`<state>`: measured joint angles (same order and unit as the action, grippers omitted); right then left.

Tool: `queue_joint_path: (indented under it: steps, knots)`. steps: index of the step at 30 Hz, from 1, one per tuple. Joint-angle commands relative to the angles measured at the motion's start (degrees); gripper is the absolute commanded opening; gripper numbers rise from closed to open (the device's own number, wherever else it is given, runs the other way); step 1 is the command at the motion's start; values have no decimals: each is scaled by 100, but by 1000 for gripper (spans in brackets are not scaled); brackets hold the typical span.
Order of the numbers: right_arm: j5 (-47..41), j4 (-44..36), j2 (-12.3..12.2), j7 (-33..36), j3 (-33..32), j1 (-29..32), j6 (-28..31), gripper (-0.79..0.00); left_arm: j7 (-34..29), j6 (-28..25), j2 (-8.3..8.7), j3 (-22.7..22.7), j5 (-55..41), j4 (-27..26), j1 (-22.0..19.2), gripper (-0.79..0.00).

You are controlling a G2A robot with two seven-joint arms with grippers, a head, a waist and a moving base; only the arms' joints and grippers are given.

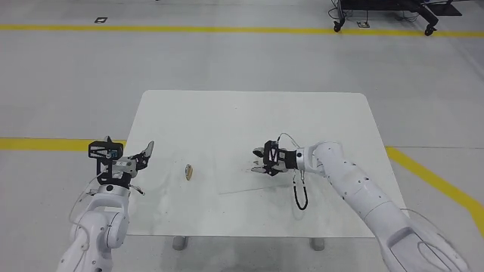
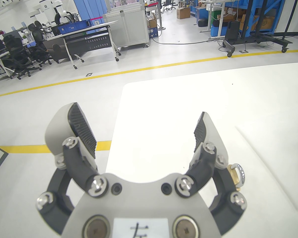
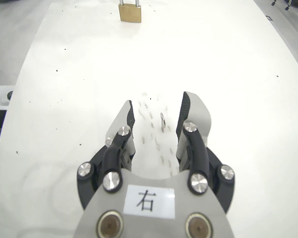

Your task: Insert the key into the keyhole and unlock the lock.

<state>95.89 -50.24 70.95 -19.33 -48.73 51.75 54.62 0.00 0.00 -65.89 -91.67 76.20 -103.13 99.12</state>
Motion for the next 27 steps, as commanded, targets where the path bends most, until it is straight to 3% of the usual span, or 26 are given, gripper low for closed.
queue_joint_path:
  steps: [1,4,11,14,18,27]
  knots:
    - [163,159,13,-89,87,-93,-47,-252,0,0,0,0,0,0,0,0]
    - [342,313,42,-198,231,-198,-81,-305,0,0,0,0,0,0,0,0]
    - [479,546,136,-469,508,-370,-140,-582,0,0,0,0,0,0,0,0]
    - [494,630,171,-551,587,-439,-178,-591,0,0,0,0,0,0,0,0]
    - [517,716,207,-604,663,-526,-258,-785,0,0,0,0,0,0,0,0]
    - [586,645,183,-879,709,-589,-320,-785,0,0,0,0,0,0,0,0]
